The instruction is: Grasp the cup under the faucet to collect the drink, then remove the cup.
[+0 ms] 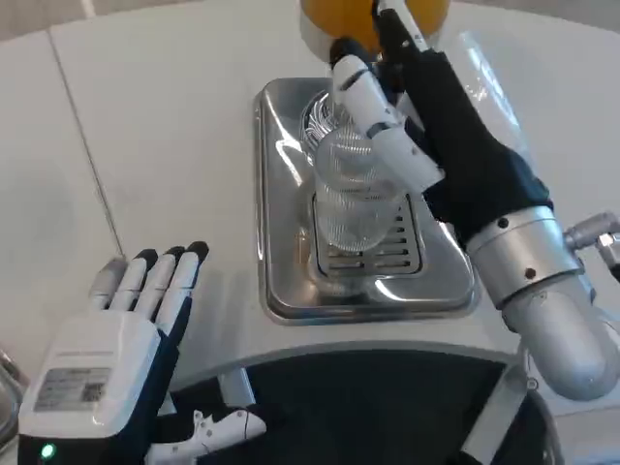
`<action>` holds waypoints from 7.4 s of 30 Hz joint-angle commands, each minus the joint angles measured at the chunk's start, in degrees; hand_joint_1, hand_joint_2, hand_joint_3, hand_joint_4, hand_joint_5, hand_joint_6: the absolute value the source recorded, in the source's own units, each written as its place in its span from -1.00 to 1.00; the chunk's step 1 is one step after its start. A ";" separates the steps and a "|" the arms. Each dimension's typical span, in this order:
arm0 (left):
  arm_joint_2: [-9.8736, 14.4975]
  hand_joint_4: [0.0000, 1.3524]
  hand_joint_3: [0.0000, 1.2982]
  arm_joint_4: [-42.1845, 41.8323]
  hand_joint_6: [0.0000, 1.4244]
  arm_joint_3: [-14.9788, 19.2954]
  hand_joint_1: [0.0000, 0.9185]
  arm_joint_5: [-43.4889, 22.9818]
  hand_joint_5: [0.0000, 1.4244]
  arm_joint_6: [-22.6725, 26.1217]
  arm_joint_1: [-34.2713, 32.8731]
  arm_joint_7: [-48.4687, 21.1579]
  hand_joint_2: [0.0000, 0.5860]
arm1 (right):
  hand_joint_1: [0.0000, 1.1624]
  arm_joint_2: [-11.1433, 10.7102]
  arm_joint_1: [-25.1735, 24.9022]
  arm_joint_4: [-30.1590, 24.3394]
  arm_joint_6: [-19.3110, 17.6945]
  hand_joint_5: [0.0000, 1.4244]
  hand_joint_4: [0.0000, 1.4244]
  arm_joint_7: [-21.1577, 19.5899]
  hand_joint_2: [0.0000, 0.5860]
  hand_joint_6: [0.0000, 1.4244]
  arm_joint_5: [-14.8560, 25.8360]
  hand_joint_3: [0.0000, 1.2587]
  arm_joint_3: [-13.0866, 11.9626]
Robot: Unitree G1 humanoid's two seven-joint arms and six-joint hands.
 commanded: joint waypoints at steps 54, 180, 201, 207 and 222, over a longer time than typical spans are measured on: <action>-4.46 -1.00 -1.00 14.58 -1.00 -5.74 -1.00 -0.63 -1.00 4.58 -19.33 2.00 -0.98 | -1.00 -4.40 3.23 -6.87 6.16 -1.00 -1.00 6.55 0.98 -1.00 -14.03 -1.00 2.53; -19.37 -0.62 -0.77 60.20 0.04 -14.54 -0.65 -15.95 -0.17 -7.56 -53.51 17.39 -0.91 | -0.44 -6.62 60.54 -29.90 -23.92 -1.00 -1.00 7.70 0.44 -1.00 -10.34 -1.00 -17.10; -24.17 -0.21 -0.41 59.73 0.71 -18.75 -0.10 -15.28 0.30 -4.10 -51.90 22.59 -0.89 | -0.46 -7.02 58.99 -29.87 -20.47 -1.00 -1.00 9.29 0.45 -1.00 -8.72 -1.00 -19.61; -28.15 0.39 0.22 58.21 1.00 -16.92 -0.04 -17.61 0.93 -2.05 -50.36 26.64 -0.88 | -0.44 -6.70 59.70 -30.73 -19.24 -1.00 -1.00 9.61 0.45 -1.00 -8.33 -1.00 -20.87; -28.29 0.68 0.66 58.23 1.00 -16.14 0.41 -17.28 1.00 -3.82 -51.23 30.50 -0.74 | -0.40 -6.57 57.69 -31.10 -14.97 -1.00 -1.00 11.66 0.44 -1.00 -10.04 -1.00 -18.90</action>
